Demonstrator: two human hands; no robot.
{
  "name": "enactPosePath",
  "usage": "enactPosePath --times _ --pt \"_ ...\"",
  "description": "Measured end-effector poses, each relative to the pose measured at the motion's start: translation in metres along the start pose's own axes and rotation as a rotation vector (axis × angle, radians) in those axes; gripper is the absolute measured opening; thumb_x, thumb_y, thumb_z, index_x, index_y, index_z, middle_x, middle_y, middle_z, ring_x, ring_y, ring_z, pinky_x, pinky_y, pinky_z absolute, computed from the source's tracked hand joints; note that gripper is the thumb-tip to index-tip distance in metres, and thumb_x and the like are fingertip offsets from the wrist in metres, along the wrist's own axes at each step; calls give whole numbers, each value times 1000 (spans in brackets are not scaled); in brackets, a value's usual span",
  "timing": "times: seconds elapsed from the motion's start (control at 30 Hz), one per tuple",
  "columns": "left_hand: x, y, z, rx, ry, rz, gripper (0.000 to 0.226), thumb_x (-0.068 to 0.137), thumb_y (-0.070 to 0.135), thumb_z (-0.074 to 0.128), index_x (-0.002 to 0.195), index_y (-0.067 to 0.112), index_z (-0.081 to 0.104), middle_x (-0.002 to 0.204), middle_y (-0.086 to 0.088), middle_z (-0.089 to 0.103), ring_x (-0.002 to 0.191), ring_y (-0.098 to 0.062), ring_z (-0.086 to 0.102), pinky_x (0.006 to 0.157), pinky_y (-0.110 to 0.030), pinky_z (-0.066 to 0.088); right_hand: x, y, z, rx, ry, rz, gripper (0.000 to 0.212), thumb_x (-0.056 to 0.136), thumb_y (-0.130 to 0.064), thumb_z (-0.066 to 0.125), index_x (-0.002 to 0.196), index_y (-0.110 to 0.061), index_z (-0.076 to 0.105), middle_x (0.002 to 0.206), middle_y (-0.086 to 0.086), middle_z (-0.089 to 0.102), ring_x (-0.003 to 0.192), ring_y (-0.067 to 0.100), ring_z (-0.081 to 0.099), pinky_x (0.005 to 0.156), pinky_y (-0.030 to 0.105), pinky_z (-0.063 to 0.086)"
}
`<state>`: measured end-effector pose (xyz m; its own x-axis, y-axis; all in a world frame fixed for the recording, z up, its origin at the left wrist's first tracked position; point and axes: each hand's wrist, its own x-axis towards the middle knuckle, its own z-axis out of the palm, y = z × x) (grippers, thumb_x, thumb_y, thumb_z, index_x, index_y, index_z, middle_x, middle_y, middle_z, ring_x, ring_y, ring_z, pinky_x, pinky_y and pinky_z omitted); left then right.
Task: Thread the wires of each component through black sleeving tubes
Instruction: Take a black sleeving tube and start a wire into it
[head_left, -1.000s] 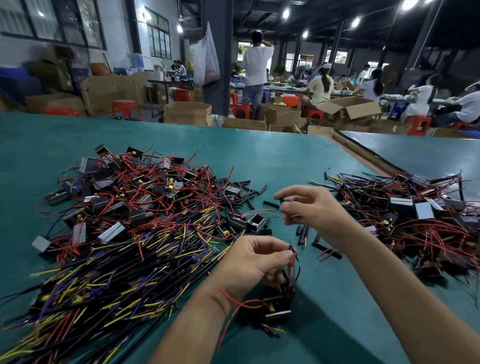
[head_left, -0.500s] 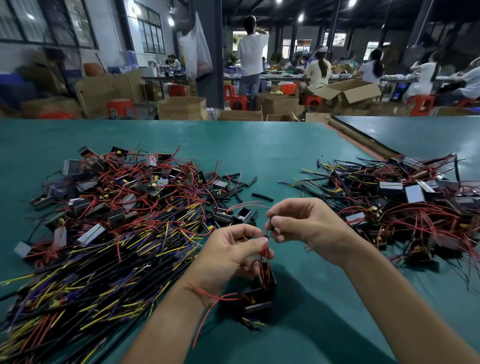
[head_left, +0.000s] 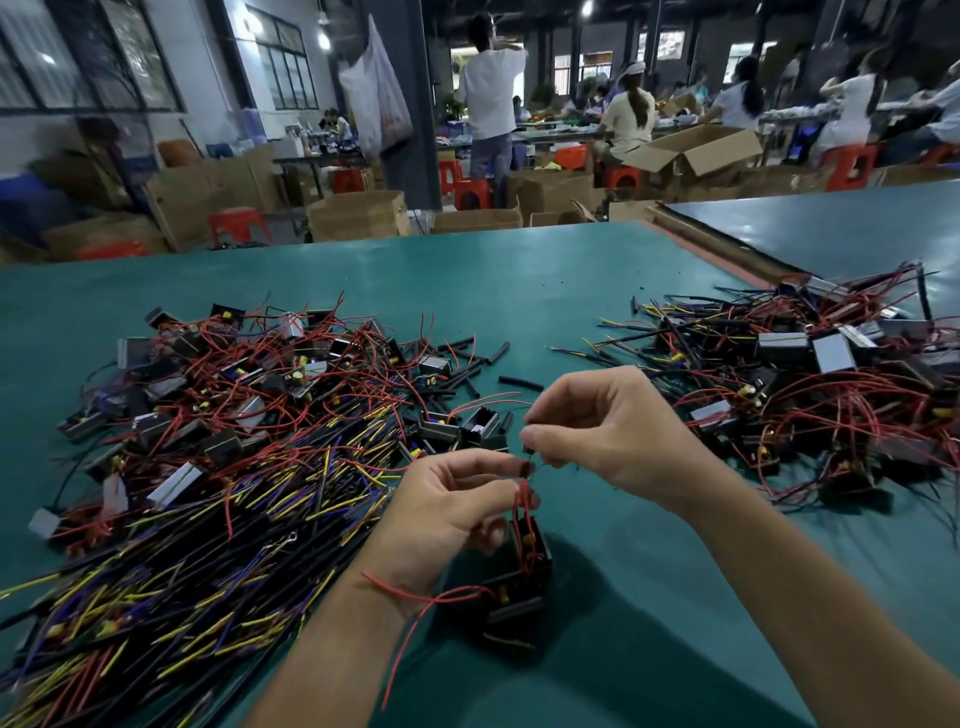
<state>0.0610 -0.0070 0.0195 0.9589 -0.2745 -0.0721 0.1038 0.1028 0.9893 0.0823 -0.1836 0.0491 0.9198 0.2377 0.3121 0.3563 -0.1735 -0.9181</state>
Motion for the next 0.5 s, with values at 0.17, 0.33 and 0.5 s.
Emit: enactPosePath --times 0.17,0.33,0.5 --pt "-1 1 0 -6 29 -1 15 82 -5 67 77 9 72 70 -12 73 36 -9 45 38 -16 38 0 -1 1 -87 -25 18 11 78 -2 77 72 -8 71 59 6 68 53 13 60 57 32 52" --pt "-1 3 1 9 39 32 15 80 -7 68 87 2 59 69 -11 73 35 -9 47 36 -16 38 -1 -2 -2 -47 -50 110 10 80 -5 77 74 2 71 60 12 68 51 15 62 53 26 55" --pt "-3 5 2 35 9 90 32 65 8 77 89 3 57 73 -14 73 38 -12 47 38 -17 38 -1 -2 0 -38 -134 180 11 81 -6 76 72 0 71 63 17 68 51 16 61 51 25 53"
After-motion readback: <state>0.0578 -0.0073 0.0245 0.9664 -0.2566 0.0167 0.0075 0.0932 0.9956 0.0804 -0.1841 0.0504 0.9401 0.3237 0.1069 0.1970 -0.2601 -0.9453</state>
